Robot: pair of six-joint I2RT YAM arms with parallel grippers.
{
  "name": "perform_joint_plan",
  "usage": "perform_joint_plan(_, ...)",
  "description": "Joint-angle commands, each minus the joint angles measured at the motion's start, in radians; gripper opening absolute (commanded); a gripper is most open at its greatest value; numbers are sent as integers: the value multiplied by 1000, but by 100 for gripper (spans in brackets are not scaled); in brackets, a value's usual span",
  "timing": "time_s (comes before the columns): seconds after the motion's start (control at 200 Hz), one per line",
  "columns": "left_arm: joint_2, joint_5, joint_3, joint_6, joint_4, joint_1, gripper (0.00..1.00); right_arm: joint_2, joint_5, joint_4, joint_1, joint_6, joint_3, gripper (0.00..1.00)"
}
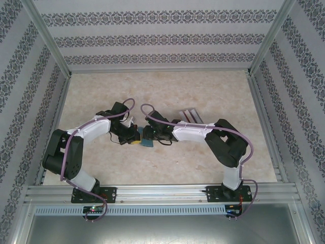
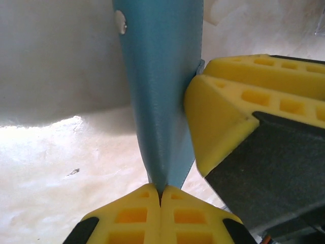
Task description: Put the credit cards into the card holder
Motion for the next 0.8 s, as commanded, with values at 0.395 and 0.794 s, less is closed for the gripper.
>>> perform_joint_plan(0.395, 29, -43, 8, -19, -9, -9, 0, -139, 41, 44, -41, -29, -184, 0)
perform_joint_plan(0.794, 74, -4, -68, -110, 116, -8, 0, -288, -230, 600, -143, 51, -499, 0)
